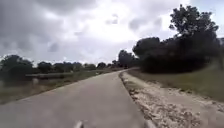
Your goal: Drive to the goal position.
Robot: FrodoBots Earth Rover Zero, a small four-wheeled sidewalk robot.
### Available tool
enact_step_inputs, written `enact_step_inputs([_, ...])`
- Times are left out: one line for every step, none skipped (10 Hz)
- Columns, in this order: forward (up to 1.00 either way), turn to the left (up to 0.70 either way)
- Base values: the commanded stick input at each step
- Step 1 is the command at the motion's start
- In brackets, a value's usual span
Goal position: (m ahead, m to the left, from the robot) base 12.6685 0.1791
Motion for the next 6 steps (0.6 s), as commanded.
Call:
enact_step_inputs([0.82,0.0])
enact_step_inputs([0.83,0.0])
enact_step_inputs([0.84,0.0])
enact_step_inputs([0.85,0.0])
enact_step_inputs([0.85,0.0])
enact_step_inputs([0.85,0.0])
